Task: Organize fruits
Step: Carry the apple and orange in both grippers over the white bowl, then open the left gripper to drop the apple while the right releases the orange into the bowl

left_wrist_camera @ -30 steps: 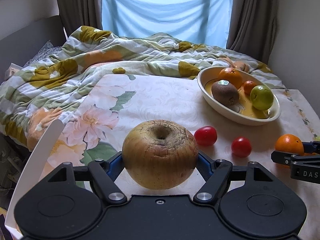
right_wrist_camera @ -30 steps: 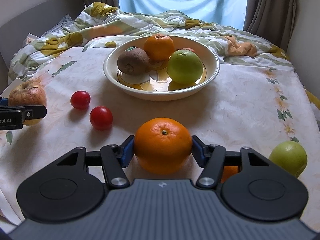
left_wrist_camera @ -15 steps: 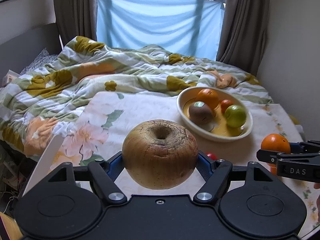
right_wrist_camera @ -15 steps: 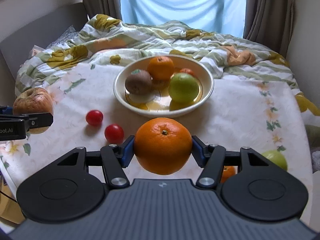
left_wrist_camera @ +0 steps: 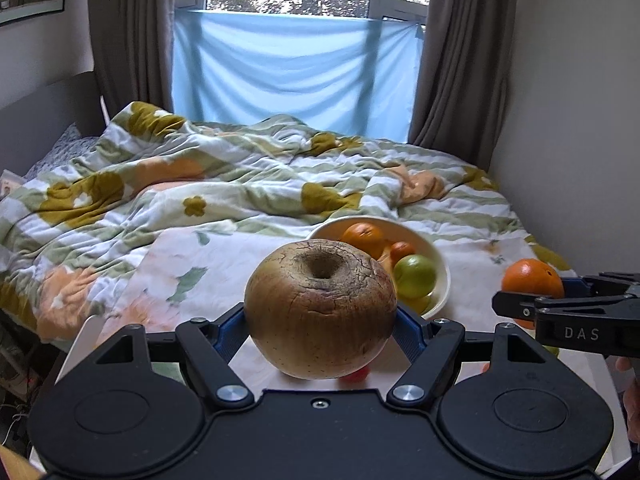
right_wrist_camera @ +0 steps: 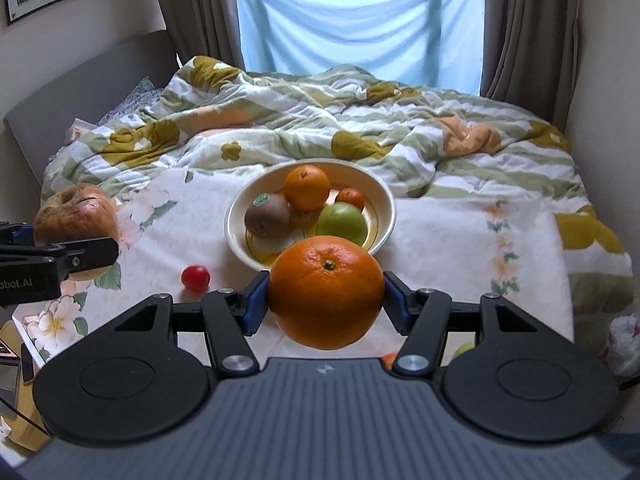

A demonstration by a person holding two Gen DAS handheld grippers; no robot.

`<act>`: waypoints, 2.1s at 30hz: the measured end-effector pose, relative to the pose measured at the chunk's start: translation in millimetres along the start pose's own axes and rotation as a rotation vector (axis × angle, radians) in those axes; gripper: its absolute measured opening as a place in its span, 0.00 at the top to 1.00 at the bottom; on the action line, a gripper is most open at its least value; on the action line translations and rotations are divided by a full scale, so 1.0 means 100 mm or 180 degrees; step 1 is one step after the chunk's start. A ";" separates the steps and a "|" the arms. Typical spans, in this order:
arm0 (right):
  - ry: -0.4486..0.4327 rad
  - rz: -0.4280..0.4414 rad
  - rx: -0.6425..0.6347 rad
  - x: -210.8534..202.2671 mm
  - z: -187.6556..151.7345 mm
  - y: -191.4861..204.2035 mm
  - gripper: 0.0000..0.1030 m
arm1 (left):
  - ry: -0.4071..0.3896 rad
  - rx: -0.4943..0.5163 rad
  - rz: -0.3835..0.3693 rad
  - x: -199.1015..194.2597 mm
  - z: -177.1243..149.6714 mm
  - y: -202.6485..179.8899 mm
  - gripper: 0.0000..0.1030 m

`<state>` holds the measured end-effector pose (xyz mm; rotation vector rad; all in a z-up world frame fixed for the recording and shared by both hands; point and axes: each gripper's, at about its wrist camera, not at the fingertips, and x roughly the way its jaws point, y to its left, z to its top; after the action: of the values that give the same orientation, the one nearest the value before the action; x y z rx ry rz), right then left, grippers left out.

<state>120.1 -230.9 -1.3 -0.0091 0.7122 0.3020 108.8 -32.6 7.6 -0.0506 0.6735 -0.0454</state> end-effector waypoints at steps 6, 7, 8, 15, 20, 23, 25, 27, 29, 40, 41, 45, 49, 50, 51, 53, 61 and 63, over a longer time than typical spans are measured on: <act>-0.0070 -0.0020 -0.0038 0.03 0.21 -0.10 0.28 | 0.0034 0.0129 -0.0130 0.23 0.14 -0.14 0.24; -0.0084 -0.0028 -0.0031 0.05 0.24 -0.12 0.28 | 0.0042 0.0156 -0.0151 0.27 0.16 -0.16 0.24; -0.0096 -0.0035 -0.0025 0.07 0.26 -0.14 0.28 | 0.0062 0.0181 -0.0178 0.34 0.18 -0.18 0.24; -0.0084 -0.0140 0.0067 0.26 0.42 -0.25 0.28 | 0.0251 0.0357 -0.0364 0.78 0.26 -0.25 0.24; -0.0055 -0.0219 0.0150 0.41 0.49 -0.32 0.28 | 0.0411 0.0477 -0.0465 1.08 0.26 -0.31 0.24; -0.0029 -0.0248 0.0193 0.47 0.50 -0.36 0.28 | 0.0505 0.0536 -0.0510 1.23 0.23 -0.35 0.24; -0.0008 -0.0263 0.0221 0.52 0.49 -0.37 0.28 | 0.0570 0.0584 -0.0537 1.33 0.21 -0.37 0.24; 0.0014 -0.0281 0.0246 0.55 0.49 -0.39 0.28 | 0.0619 0.0634 -0.0555 1.40 0.19 -0.39 0.24; 0.0033 -0.0304 0.0271 0.58 0.48 -0.40 0.28 | 0.0650 0.0681 -0.0573 1.46 0.17 -0.41 0.24; 0.0085 -0.0409 0.0322 0.66 0.48 -0.44 0.28 | 0.0675 0.0846 -0.0642 1.69 0.16 -0.51 0.24; 0.0088 -0.0412 0.0322 0.67 0.48 -0.44 0.28 | 0.0659 0.0861 -0.0645 1.69 0.16 -0.51 0.24; 0.0102 -0.0409 0.0315 0.69 0.48 -0.45 0.28 | 0.0663 0.0879 -0.0615 1.70 0.16 -0.54 0.21; 0.0100 -0.0402 0.0296 0.71 0.49 -0.43 0.28 | 0.0517 0.0859 -0.0613 1.57 0.20 -0.50 0.00; 0.0098 -0.0398 0.0289 0.72 0.50 -0.43 0.28 | 0.0510 0.0858 -0.0607 1.54 0.22 -0.49 0.00; 0.0093 -0.0392 0.0280 0.72 0.52 -0.43 0.28 | 0.0522 0.0850 -0.0593 1.52 0.23 -0.47 0.00; 0.0083 -0.0381 0.0253 0.74 0.55 -0.42 0.28 | 0.0529 0.0823 -0.0559 1.48 0.26 -0.41 0.00; 0.0073 -0.0245 0.0119 0.90 0.73 -0.30 0.28 | 0.0440 0.0574 -0.0364 1.28 0.37 -0.04 0.00; 0.0084 -0.0202 0.0082 0.97 0.78 -0.25 0.28 | 0.0426 0.0495 -0.0308 1.25 0.38 0.07 0.00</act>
<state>246.3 -219.7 -7.2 -0.0114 0.7405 0.2324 229.8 -32.0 -40.9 0.0701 0.7990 -0.1953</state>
